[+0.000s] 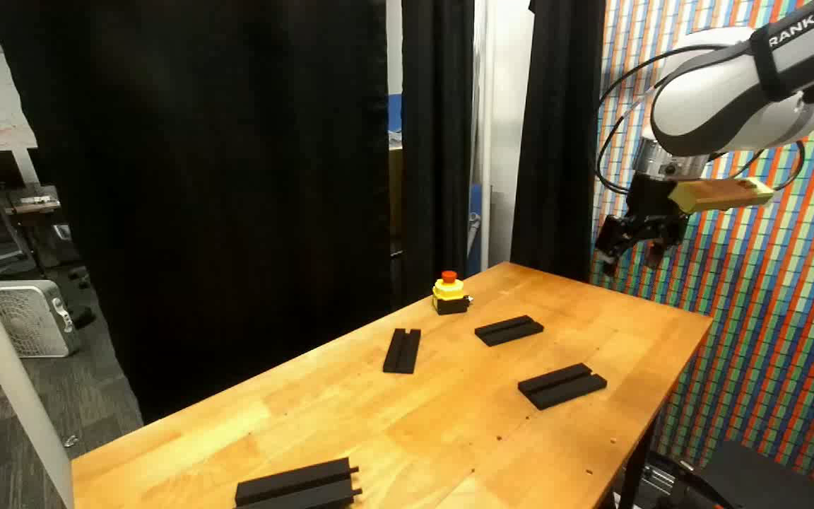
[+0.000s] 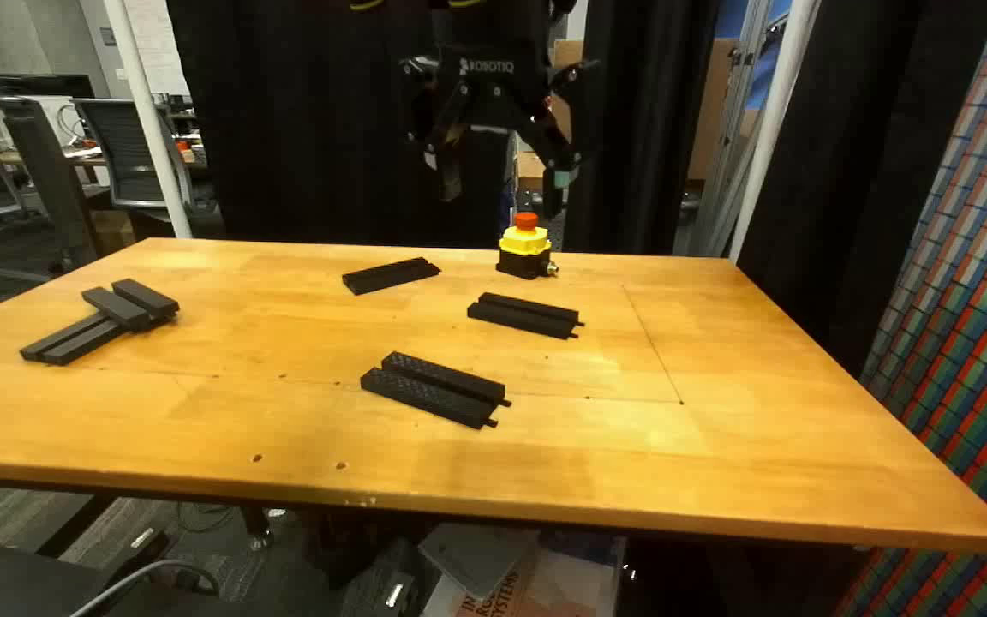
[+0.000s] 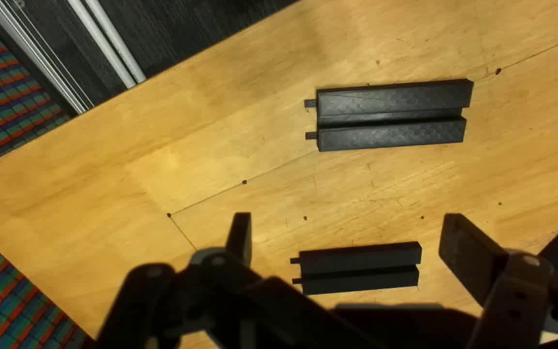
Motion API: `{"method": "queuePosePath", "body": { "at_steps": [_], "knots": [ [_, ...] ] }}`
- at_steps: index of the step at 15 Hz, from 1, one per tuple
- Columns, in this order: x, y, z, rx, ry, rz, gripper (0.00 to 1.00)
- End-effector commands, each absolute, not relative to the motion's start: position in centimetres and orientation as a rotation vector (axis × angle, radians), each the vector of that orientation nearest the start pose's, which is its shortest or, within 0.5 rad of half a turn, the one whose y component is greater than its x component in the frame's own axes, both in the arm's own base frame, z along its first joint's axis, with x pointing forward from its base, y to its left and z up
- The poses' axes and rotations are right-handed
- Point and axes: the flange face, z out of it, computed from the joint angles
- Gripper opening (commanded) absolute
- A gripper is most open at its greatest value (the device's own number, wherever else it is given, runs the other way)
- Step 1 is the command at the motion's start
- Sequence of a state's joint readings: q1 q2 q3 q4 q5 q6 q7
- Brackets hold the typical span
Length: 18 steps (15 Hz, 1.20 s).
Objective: Stack the black pieces together
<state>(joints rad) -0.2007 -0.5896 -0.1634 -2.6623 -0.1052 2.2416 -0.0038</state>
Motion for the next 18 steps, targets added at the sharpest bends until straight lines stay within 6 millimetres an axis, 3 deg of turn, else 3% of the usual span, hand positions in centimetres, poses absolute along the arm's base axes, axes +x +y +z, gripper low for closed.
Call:
{"method": "queuePosePath", "body": {
  "at_steps": [1,7,12,18],
  "knots": [
    [35.0,-13.6,43.9,-3.125,0.444,-0.265,1.0],
    [35.2,-13.3,44.0,-3.124,0.454,-0.286,1.0],
    [35.8,-10.6,40.6,-3.033,0.816,-0.213,1.0],
    [37.5,-6.3,34.6,-2.852,1.289,-0.103,1.0]
  ]
}}
